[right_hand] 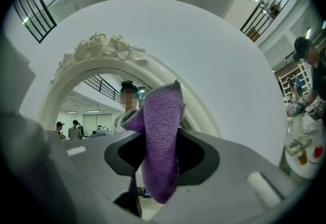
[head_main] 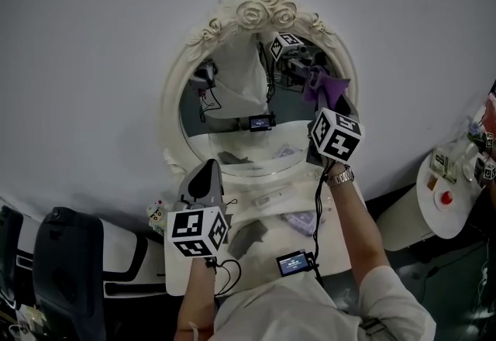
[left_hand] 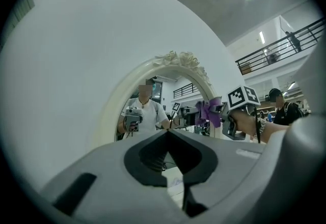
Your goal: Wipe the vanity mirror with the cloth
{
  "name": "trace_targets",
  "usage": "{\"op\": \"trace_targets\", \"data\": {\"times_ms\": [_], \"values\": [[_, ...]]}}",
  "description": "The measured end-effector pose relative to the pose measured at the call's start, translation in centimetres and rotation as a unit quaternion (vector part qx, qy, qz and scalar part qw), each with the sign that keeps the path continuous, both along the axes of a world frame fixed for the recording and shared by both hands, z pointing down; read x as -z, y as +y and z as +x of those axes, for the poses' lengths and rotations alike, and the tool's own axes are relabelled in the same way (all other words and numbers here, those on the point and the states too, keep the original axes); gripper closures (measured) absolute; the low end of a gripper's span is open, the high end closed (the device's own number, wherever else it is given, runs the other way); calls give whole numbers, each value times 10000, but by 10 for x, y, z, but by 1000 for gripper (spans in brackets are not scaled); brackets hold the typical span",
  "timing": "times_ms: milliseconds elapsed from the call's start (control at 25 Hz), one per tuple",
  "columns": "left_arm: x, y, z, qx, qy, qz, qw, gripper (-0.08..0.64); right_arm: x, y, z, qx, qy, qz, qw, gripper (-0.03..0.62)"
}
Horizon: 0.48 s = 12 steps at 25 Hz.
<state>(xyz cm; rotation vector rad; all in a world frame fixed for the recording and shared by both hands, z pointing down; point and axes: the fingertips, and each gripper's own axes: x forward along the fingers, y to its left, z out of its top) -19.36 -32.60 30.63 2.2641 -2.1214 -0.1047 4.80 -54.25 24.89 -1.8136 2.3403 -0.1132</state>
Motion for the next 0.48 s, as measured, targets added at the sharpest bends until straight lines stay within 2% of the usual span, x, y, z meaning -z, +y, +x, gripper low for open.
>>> {"op": "trace_targets", "data": {"times_ms": [80,200,480], "values": [[-1,4,-4,57,-5,-12,10000,557,1,12,-16,125,38,127,9998,434],[-2,14,-13,202,-27,-33,9998,557,2,35,-63,662,149,253,9974,433],[-7,53,-55,858,41,-72,9963,557,-20,78,-186,1972,436,230,9791,433]]}}
